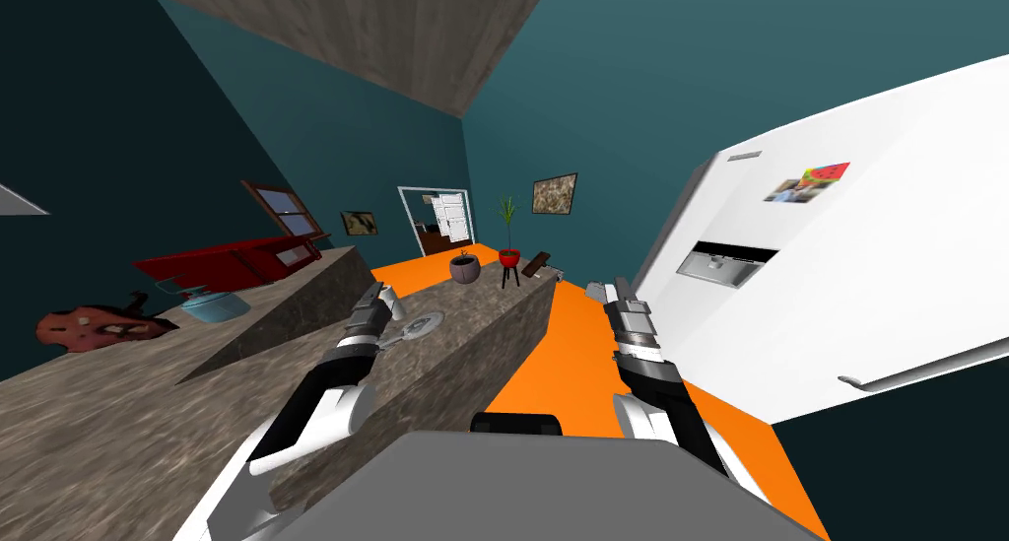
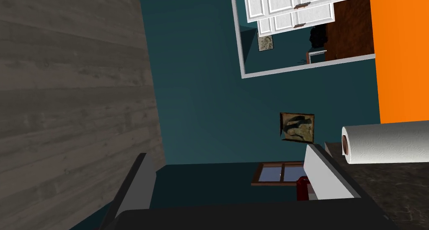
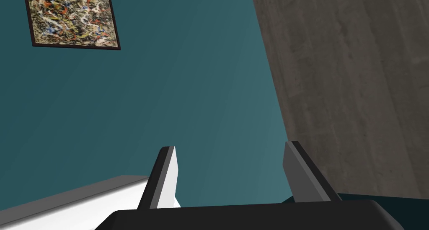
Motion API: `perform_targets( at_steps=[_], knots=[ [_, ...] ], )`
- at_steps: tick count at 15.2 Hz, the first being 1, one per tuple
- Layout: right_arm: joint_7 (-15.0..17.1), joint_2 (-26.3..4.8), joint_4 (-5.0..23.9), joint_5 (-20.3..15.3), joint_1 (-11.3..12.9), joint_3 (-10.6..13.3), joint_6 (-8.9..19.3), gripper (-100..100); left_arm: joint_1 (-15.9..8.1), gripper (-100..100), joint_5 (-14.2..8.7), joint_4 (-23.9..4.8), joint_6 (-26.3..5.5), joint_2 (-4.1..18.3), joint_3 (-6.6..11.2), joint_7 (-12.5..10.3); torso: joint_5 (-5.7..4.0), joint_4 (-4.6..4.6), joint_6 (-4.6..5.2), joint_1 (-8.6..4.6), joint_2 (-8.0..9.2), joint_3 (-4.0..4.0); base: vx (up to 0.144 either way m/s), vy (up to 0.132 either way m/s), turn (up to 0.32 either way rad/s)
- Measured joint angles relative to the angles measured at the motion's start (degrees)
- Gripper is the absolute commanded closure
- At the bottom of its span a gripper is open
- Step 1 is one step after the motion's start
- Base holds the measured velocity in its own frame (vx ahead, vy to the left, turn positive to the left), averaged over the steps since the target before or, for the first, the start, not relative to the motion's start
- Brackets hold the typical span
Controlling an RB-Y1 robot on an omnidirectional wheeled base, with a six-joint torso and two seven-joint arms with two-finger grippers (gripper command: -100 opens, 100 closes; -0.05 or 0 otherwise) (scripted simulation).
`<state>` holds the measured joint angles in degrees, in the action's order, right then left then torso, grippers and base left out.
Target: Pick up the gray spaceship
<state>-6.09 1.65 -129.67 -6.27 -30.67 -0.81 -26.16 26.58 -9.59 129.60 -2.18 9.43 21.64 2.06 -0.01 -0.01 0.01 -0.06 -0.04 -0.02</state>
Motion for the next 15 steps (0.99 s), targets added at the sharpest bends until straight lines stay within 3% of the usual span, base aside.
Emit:
perform_targets(
  at_steps=[15],
  knots=[
    [0.0,0.0,0.0,0.0,0.0,0.0,0.0,0,1.6,-100,-0.5,-2.6,-16.2,0.0,10.82,-0.7,-0.01,-0.02,-0.01,-0.07,-0.07,-0.04,0.023,-0.026,-0.089]
  ],
)
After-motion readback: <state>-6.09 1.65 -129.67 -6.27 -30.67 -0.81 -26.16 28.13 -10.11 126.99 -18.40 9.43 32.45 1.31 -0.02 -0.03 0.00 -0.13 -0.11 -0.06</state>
